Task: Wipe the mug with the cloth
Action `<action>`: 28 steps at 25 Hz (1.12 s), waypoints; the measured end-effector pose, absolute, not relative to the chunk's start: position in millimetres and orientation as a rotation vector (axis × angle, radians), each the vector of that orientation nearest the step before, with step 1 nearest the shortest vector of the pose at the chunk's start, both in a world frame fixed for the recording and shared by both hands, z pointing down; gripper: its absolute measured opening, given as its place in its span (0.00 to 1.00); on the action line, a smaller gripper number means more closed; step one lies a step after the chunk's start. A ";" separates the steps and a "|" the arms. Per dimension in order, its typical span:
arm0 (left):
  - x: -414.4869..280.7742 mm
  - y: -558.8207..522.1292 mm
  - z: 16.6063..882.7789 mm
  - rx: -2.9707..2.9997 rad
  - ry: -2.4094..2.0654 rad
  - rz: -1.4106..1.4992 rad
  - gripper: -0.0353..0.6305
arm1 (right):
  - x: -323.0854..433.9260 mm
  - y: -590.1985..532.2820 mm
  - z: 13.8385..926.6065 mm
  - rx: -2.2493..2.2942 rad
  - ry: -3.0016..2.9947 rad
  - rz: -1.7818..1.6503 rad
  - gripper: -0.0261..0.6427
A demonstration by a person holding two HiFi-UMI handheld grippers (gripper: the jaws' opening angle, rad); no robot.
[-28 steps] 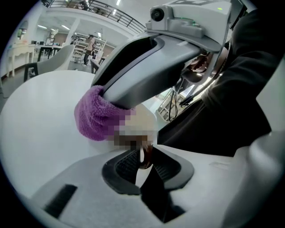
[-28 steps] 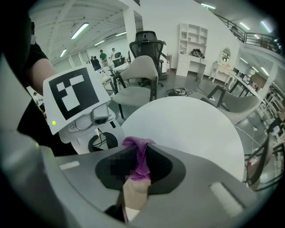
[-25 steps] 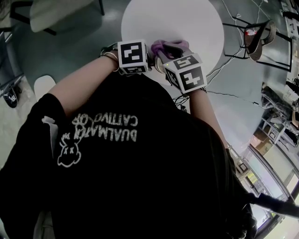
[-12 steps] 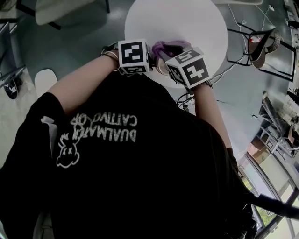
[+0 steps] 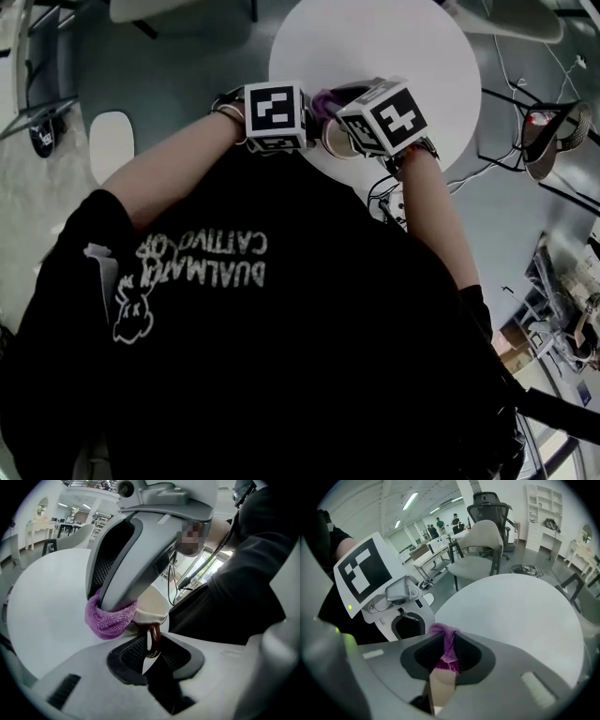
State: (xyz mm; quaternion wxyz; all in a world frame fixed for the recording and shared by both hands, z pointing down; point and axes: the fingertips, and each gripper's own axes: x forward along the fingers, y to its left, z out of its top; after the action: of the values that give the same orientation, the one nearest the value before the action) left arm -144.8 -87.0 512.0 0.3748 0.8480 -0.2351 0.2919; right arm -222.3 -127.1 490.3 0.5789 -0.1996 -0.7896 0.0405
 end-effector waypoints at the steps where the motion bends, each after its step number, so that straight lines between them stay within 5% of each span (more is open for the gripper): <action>1: -142.5 -86.5 513.0 2.145 -0.601 0.750 0.18 | -220.4 -128.7 491.7 -0.496 -1.841 0.102 0.15; 28: -132.4 -81.5 521.2 1.814 -0.788 0.825 0.19 | -206.0 -169.2 500.6 -0.601 -1.858 0.927 0.15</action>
State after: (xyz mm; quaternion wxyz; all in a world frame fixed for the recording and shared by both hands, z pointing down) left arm -132.4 -81.5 521.2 0.4787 0.7432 -0.3230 0.3378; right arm -206.0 -169.2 500.6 0.4706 -0.2452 -0.7584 0.3785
